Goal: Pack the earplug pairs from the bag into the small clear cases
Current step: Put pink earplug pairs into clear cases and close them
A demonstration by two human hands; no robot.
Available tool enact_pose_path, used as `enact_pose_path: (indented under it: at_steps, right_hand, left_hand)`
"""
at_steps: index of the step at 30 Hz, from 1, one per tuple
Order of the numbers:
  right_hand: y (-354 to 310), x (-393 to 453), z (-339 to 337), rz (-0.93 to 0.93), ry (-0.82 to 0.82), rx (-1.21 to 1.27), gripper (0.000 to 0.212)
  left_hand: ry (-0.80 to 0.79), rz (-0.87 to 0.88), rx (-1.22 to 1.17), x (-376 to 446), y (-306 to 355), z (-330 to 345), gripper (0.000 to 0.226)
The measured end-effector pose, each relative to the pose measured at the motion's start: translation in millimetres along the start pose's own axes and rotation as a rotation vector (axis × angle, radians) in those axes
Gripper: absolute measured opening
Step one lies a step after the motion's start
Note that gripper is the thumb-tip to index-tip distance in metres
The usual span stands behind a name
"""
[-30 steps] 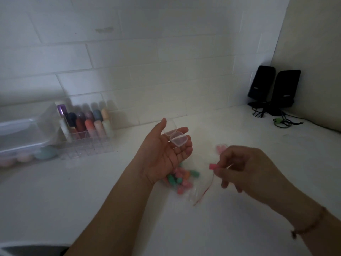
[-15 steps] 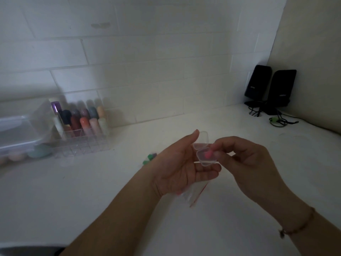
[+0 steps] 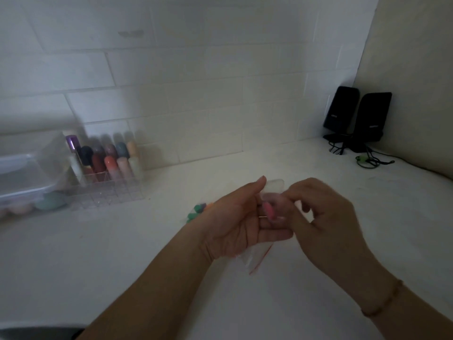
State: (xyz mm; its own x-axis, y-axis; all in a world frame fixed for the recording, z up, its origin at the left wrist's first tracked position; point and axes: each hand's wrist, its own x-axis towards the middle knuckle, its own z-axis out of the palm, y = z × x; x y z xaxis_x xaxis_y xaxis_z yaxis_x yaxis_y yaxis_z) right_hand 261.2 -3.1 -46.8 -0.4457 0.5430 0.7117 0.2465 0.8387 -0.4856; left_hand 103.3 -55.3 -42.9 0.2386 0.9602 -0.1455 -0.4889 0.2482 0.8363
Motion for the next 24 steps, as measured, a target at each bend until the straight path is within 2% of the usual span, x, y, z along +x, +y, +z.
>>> enact_pose_path:
  at_steps: [2, 4, 5, 7, 9, 10, 13, 16, 19, 20, 23, 24]
  right_hand:
    - [-1.6, 1.9, -7.7, 0.0, 0.119, 0.022, 0.018]
    - [-1.2, 3.3, -16.4, 0.083, 0.134, 0.071, 0.023]
    - [-0.3, 3.8, -20.6, 0.153, 0.051, 0.076, 0.025]
    - [2.2, 2.6, -22.8, 0.266, -0.309, -0.061, 0.024]
    - [1.9, -3.4, -15.4, 0.209, -0.608, -0.258, 0.017]
    - [-0.1, -8.1, -7.7, 0.174, -0.65, -0.292, 0.013]
    - [-5.0, -20.0, 15.8, 0.199, -0.575, -0.234, 0.024]
    - [-5.0, -24.3, 29.4, 0.22, -0.464, -0.304, 0.034]
    - [-5.7, -28.6, 36.7, 0.179, -0.442, -0.438, 0.052]
    - [-6.6, -28.4, 37.0, 0.17, -0.434, -0.417, 0.048]
    - [-3.7, -20.4, 24.9, 0.196, -0.452, -0.227, 0.016]
    - [0.4, -16.6, 16.1, 0.213, -0.454, -0.147, 0.013]
  left_hand:
    - [-0.002, 0.042, -0.048, -1.3, 4.4, -3.9, 0.06]
    - [0.005, 0.114, -0.114, -3.7, 10.0, -9.5, 0.059]
    - [0.01, 0.161, -0.145, -4.8, 13.3, -13.1, 0.058]
    - [0.049, 0.263, -0.216, -6.6, 19.7, -20.7, 0.053]
    - [0.15, 0.36, -0.316, -7.1, 25.0, -29.9, 0.048]
    - [0.211, 0.395, -0.367, -7.3, 26.8, -34.7, 0.046]
    - [0.349, 0.429, -0.448, -7.7, 26.6, -44.8, 0.046]
    - [0.361, 0.415, -0.46, -6.7, 23.3, -45.7, 0.048]
    - [0.352, 0.401, -0.45, -4.4, 21.7, -42.5, 0.048]
    - [0.351, 0.398, -0.444, -3.7, 21.0, -41.3, 0.048]
    - [0.357, 0.378, -0.421, -2.2, 19.5, -36.9, 0.047]
    - [0.356, 0.372, -0.409, -2.3, 19.3, -34.9, 0.047]
